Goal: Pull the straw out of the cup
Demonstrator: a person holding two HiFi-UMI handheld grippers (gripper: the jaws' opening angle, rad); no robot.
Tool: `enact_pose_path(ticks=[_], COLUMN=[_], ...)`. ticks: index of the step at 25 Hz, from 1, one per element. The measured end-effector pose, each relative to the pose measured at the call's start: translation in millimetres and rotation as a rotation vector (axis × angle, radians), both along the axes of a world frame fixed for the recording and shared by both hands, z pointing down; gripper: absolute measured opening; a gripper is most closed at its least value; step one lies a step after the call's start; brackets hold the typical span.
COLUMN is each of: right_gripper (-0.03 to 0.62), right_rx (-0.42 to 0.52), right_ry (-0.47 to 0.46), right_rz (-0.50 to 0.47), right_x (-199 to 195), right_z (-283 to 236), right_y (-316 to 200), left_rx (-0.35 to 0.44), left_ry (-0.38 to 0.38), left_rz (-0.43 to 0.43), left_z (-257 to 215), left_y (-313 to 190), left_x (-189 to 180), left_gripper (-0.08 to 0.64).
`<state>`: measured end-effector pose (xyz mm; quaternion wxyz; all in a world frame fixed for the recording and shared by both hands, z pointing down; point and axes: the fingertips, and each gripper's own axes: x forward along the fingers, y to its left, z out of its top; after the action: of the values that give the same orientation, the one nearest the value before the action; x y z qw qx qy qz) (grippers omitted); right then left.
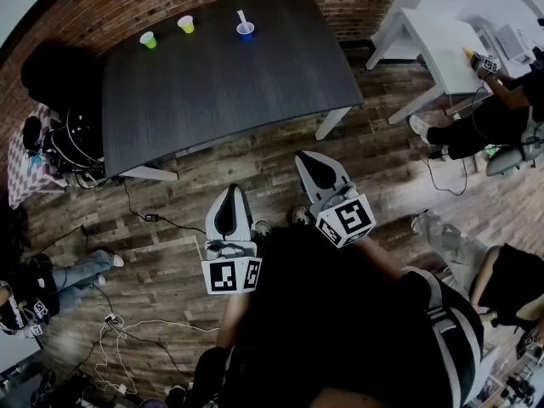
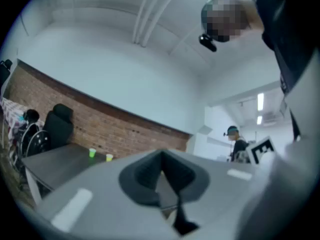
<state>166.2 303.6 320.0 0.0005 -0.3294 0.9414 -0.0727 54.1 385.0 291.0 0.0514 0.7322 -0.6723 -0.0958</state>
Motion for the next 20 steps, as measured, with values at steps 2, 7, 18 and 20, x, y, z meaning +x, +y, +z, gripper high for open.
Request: enact_pose_path(ticks=[2,7,18,20], right_gripper=[0.005,0.005,0.005,0.005], right_rx=[0.001,0.008,-0.004,-0.002], right_ry=[0.000,-0.005,-0.046,-0.043], right_rz=[-0.002,-0.006,-0.016,-0.022], right_x=[0.3,-0.3,17.8,23.5], right_z=[2.6,2.0,0.4,2.0], right_y=[-1.2,-5.7,-19.1,-21.5], left_rx=[0.002,0.008,0.010,0.006], left_ry=[-0.002,-0.001,-0.022,-0.026], left_rz=[-0.002,-0.003,-0.011,-0.010], left_z=[0.8,1.3,-0.5,0.1], left_y=[-1.1,-4.3,-17.0,-20.5], left_x=[0.3,1.5,20.3,27.1], left_gripper=[0.005,0.005,0.005,0.005])
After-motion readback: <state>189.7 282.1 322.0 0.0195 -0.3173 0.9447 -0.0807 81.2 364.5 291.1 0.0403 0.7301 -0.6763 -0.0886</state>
